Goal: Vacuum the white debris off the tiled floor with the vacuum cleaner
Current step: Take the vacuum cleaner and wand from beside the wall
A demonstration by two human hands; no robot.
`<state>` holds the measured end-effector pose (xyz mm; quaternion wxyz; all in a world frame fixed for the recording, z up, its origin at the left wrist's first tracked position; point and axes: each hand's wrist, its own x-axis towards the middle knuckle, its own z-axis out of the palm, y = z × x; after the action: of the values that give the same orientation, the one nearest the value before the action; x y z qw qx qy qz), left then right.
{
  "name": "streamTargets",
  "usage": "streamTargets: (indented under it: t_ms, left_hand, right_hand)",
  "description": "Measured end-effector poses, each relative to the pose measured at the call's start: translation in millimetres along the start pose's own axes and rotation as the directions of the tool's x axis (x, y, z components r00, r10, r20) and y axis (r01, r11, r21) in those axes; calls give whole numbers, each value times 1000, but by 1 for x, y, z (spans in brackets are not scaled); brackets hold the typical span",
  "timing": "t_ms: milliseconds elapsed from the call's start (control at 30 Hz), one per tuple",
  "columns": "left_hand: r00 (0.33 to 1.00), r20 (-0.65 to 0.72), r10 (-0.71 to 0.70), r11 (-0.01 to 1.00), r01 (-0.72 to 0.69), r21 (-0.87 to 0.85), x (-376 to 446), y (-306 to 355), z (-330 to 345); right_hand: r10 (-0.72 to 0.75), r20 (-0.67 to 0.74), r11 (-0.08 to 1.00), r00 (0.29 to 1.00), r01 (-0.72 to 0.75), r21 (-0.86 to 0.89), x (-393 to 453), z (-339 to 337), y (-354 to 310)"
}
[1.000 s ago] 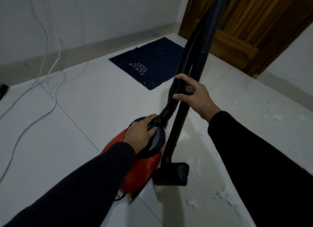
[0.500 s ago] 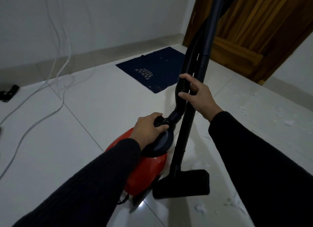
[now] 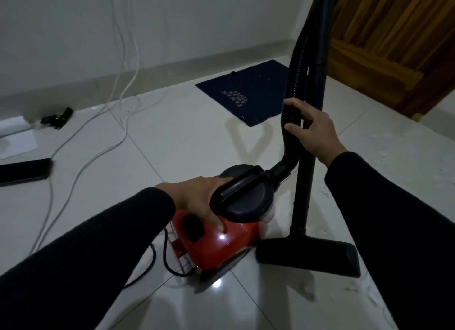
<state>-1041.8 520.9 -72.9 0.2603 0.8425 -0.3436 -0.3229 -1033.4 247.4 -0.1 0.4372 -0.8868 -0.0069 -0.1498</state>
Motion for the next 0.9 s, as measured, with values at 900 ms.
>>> streamTargets:
  t_ms: [900]
  left_hand:
    - [999, 8, 41, 794, -37, 607, -9, -28, -9]
  right_hand:
    - [-9, 23, 1000, 1000, 9, -6, -4, 15, -10]
